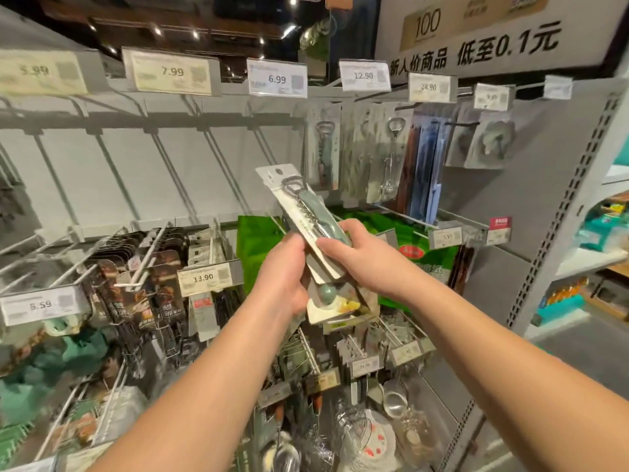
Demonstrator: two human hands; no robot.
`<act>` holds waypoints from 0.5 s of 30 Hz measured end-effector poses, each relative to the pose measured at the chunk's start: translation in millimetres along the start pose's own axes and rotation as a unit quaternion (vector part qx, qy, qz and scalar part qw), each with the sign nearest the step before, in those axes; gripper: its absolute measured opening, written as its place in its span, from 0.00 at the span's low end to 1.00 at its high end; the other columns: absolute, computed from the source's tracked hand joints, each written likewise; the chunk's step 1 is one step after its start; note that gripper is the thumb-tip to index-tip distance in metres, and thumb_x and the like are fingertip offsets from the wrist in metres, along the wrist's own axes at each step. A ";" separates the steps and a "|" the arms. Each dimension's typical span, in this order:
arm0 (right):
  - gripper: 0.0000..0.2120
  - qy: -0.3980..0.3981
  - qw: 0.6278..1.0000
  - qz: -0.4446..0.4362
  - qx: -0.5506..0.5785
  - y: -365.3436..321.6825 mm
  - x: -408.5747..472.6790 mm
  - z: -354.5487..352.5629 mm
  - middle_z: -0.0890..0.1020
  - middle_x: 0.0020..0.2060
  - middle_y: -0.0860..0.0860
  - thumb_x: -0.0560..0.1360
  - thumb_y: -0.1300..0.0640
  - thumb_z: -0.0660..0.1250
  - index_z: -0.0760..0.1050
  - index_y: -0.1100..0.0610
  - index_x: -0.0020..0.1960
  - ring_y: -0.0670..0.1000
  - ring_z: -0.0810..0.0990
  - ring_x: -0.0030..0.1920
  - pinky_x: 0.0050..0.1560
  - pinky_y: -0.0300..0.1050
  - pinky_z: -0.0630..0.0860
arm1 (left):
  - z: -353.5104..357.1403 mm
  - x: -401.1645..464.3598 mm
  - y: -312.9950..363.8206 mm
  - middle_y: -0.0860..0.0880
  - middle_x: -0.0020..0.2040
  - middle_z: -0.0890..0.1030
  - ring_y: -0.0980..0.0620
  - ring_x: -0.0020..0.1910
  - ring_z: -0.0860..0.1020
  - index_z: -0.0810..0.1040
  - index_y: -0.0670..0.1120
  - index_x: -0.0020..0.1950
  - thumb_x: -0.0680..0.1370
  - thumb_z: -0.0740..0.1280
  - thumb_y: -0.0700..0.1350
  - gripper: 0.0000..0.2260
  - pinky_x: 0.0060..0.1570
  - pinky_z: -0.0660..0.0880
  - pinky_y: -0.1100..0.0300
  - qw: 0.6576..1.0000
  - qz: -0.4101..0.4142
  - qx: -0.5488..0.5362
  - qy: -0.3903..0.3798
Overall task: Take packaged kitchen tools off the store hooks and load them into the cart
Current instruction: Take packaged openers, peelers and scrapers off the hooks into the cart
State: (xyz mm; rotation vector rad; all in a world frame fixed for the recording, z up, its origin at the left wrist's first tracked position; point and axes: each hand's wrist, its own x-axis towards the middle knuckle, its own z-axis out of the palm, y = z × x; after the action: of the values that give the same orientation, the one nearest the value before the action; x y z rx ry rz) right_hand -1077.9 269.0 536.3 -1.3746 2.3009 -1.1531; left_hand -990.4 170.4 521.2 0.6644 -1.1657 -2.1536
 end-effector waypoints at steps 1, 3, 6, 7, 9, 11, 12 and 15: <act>0.24 0.009 1.000 -0.001 0.010 2.0 3.4 2.5 0.81 0.54 0.46 0.78 0.35 0.61 0.66 0.48 0.68 0.47 0.82 0.49 0.51 0.47 0.79 | -1.1 2.5 0.8 0.40 0.48 0.87 0.45 0.39 0.86 0.79 0.42 0.64 0.82 0.64 0.44 0.13 0.31 0.82 0.52 1.000 0.002 0.000 -0.001; 0.24 0.029 0.999 0.006 0.043 7.9 10.5 6.0 0.80 0.57 0.47 0.79 0.36 0.60 0.67 0.49 0.68 0.47 0.81 0.52 0.54 0.47 0.77 | -3.7 6.3 1.1 0.39 0.50 0.86 0.43 0.42 0.86 0.79 0.41 0.64 0.81 0.65 0.44 0.14 0.38 0.84 0.48 1.000 0.008 -0.003 -0.009; 0.21 0.048 0.991 0.013 0.122 14.3 18.6 7.6 0.80 0.57 0.46 0.81 0.38 0.57 0.67 0.49 0.68 0.43 0.80 0.51 0.46 0.41 0.74 | -8.5 12.9 1.5 0.39 0.52 0.86 0.41 0.49 0.85 0.79 0.41 0.64 0.81 0.65 0.44 0.14 0.49 0.83 0.44 1.000 0.018 -0.008 -0.014; 0.21 0.053 0.988 0.016 0.144 16.3 21.1 8.2 0.80 0.57 0.46 0.82 0.38 0.56 0.67 0.50 0.67 0.43 0.80 0.51 0.45 0.40 0.73 | -9.7 15.6 2.0 0.40 0.52 0.86 0.40 0.50 0.85 0.79 0.41 0.64 0.81 0.65 0.45 0.14 0.51 0.82 0.42 1.000 0.019 -0.012 -0.013; 0.23 0.067 0.983 0.020 0.168 23.6 27.0 10.8 0.80 0.58 0.47 0.80 0.36 0.56 0.67 0.50 0.68 0.47 0.81 0.54 0.50 0.45 0.75 | -10.3 19.7 2.7 0.40 0.52 0.86 0.40 0.51 0.85 0.79 0.42 0.64 0.81 0.66 0.46 0.14 0.51 0.82 0.42 1.000 0.017 -0.019 -0.010; 0.31 0.092 0.981 0.020 0.170 30.0 31.8 11.3 0.79 0.61 0.48 0.75 0.31 0.57 0.67 0.50 0.69 0.50 0.80 0.58 0.59 0.55 0.76 | -10.1 23.2 2.8 0.41 0.52 0.86 0.40 0.49 0.85 0.79 0.43 0.63 0.80 0.66 0.46 0.13 0.50 0.82 0.42 1.000 0.016 -0.021 -0.004; 0.33 0.105 0.980 0.021 0.167 34.0 34.4 9.7 0.79 0.62 0.49 0.73 0.29 0.57 0.66 0.50 0.70 0.51 0.79 0.60 0.61 0.57 0.76 | -10.2 25.0 3.1 0.41 0.52 0.86 0.41 0.48 0.85 0.79 0.43 0.63 0.80 0.66 0.46 0.13 0.50 0.82 0.42 1.000 0.018 -0.021 0.000; 0.19 0.138 0.979 0.001 0.152 47.0 43.0 1.7 0.79 0.55 0.47 0.80 0.39 0.60 0.65 0.49 0.65 0.49 0.81 0.52 0.50 0.48 0.79 | -11.7 31.1 4.7 0.41 0.52 0.86 0.41 0.47 0.85 0.81 0.43 0.60 0.80 0.66 0.46 0.11 0.54 0.80 0.40 0.999 0.028 -0.024 0.011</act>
State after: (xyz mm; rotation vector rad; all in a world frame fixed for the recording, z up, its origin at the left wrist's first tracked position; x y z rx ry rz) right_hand -1130.5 244.7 509.7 -1.1591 2.1719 -1.7055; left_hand -1003.1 139.9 515.0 0.6268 -1.1039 -2.1160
